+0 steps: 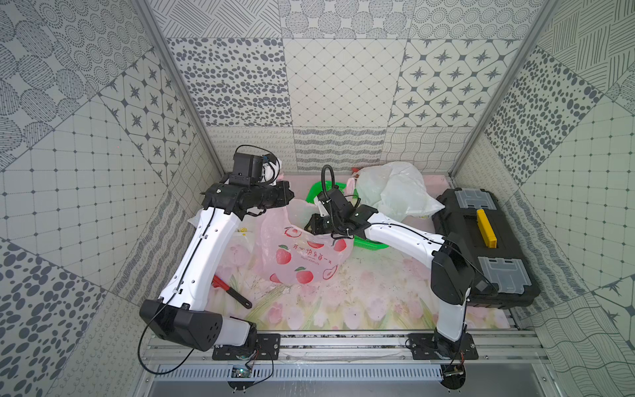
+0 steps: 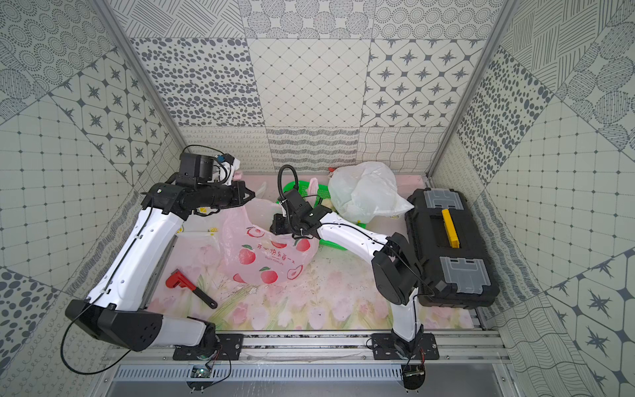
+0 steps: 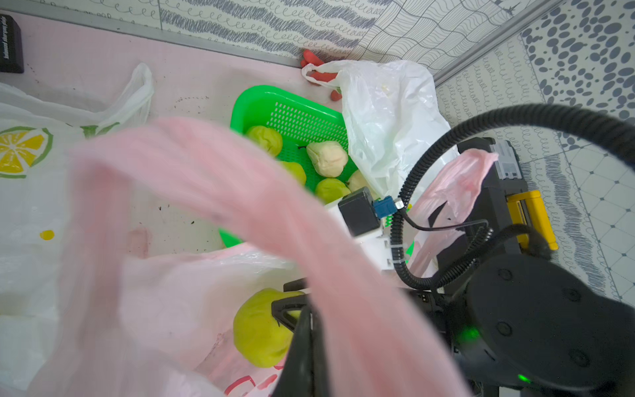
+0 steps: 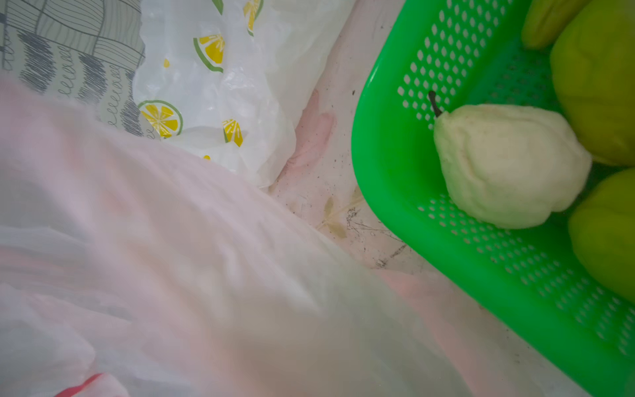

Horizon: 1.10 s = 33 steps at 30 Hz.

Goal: Place the pears into plastic bags & tie knots
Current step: Place the pear in the plastic bag, then pick up the pear from the basket.

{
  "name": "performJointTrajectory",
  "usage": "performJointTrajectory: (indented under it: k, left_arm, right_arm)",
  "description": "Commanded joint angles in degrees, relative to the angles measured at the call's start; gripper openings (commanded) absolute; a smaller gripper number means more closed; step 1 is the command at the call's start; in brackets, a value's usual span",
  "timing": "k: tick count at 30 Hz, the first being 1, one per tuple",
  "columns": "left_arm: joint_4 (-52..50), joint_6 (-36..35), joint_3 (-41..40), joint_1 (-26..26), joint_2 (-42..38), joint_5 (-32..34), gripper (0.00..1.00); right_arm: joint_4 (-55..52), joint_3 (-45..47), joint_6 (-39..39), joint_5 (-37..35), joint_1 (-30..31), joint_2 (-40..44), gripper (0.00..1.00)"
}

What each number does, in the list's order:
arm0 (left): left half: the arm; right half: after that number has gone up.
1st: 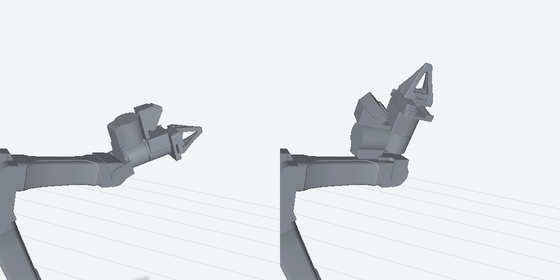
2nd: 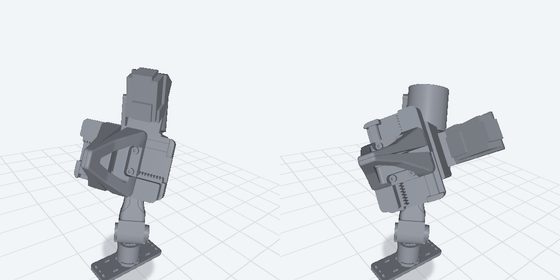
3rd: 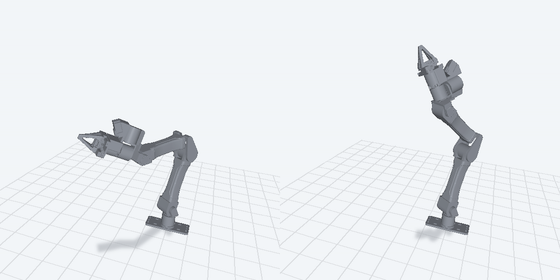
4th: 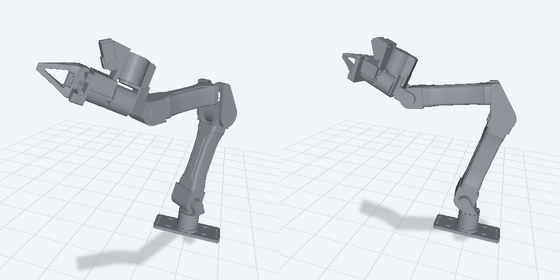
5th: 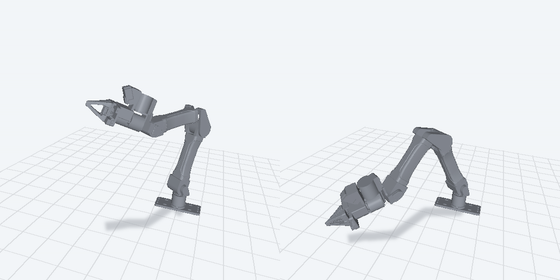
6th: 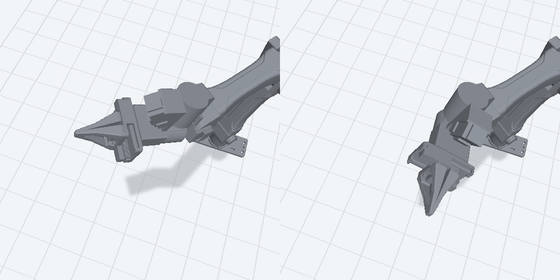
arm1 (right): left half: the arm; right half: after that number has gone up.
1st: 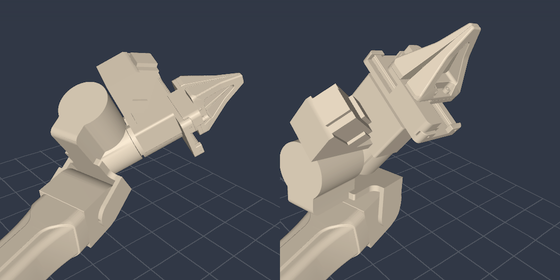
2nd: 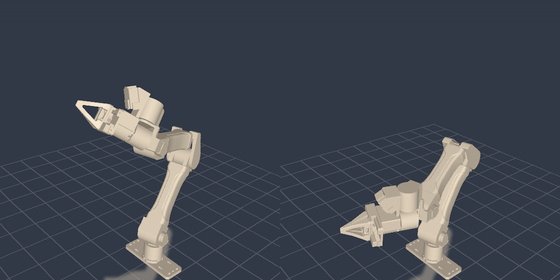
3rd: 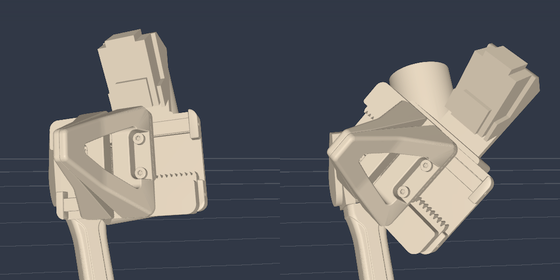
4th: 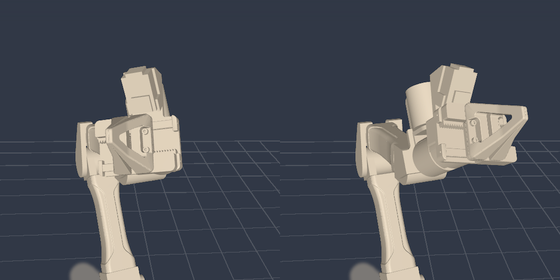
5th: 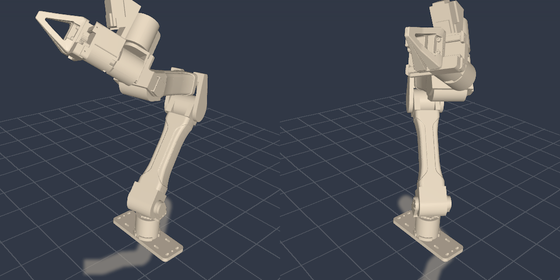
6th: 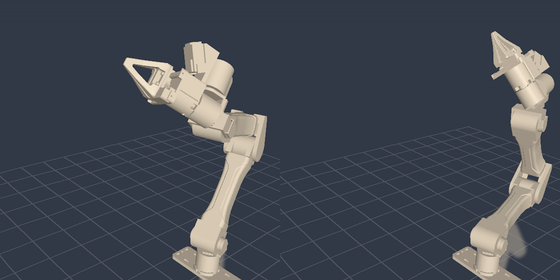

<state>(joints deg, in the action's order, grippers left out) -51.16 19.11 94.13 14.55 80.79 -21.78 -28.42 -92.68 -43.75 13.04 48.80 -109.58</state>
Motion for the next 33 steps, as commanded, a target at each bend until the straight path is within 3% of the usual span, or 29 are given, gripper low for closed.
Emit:
performJointTrajectory:
  k: [1,6,11,14,18,21,27,33]
  left_arm:
    - [3.04,0.44,-0.61,-0.05,1.29,-1.24,0.0]
    - [1.9,-0.31,-0.89,-0.04,1.75,2.08,0.0]
    - [-2.1,1.1,-1.51,-1.55,3.17,8.6,0.0]
    - [-2.63,3.21,-3.78,-4.87,3.84,10.1,0.0]
    - [-1.93,4.13,-5.31,-6.42,3.36,9.45,0.0]
    - [-2.19,4.19,-4.81,-6.37,2.66,9.68,0.0]
    - [-1.05,3.83,-3.1,-6.37,-1.15,8.84,0.0]
    - [-0.43,3.91,-3.87,-6.36,-2.15,6.13,0.0]
  right_arm:
    - [-0.67,-0.52,0.71,1.06,0.16,0.27,0.48]
    - [-4.42,-3.05,3.54,3.24,-0.92,2.81,0.59]
    - [-7.48,-7.58,7.21,8.69,-2.49,9.15,0.6]
    - [-2.33,-4.99,4.54,14.05,-5.6,15.42,0.52]
    - [12.8,9.67,-4.6,18.42,-13.94,25.16,0.39]
    - [11.23,17.35,-4.96,12.67,-18.47,28.38,0.34]
    - [-4.17,16.84,1.59,-14.84,-16.54,22.29,0.55]
    - [-6.6,9.69,4.73,-28.93,-11.93,10.64,0.7]
